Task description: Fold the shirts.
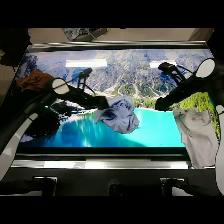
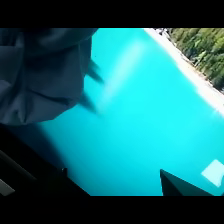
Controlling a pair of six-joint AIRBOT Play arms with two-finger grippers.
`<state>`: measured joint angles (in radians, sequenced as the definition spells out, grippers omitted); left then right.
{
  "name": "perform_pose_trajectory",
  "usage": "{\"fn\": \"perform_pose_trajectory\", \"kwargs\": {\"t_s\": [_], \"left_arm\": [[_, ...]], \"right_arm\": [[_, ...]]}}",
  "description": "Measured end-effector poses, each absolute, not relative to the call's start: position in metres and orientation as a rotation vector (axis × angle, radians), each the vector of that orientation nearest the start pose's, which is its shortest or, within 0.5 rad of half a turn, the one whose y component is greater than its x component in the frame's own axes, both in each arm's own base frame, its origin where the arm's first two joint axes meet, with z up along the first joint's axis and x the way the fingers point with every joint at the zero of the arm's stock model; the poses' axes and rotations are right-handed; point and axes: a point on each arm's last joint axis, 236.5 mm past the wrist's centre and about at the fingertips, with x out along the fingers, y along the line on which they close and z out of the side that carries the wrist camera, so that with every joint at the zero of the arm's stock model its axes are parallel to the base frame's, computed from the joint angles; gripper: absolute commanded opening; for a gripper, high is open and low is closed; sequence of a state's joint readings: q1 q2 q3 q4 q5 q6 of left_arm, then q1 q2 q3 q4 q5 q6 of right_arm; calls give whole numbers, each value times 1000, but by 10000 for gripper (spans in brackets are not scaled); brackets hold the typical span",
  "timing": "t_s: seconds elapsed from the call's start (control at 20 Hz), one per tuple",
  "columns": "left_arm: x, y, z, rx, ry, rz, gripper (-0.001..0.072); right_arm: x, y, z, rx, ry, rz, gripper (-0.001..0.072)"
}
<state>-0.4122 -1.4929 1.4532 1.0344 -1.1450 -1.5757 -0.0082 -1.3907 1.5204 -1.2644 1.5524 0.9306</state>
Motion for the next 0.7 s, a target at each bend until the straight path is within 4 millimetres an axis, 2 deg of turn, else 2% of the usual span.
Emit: {"fn": "perform_pose_trajectory", "kwargs": {"t_s": [0.15,0.25,0.45,0.55,0.7], "left_arm": [[375,-236,33,-163,1335,-578,683],[368,-223,7,-153,1391,-555,697],[351,-225,-45,-148,1469,-573,696],[351,-230,-60,-134,1464,-592,695],[364,-233,-71,-121,1406,-592,660]], "right_arm": [[374,87,66,-242,1277,767,682],[366,95,53,-205,1308,809,682],[345,100,27,-154,1386,854,681],[338,102,18,-135,1414,866,681],[331,103,11,-119,1437,877,681]]}}
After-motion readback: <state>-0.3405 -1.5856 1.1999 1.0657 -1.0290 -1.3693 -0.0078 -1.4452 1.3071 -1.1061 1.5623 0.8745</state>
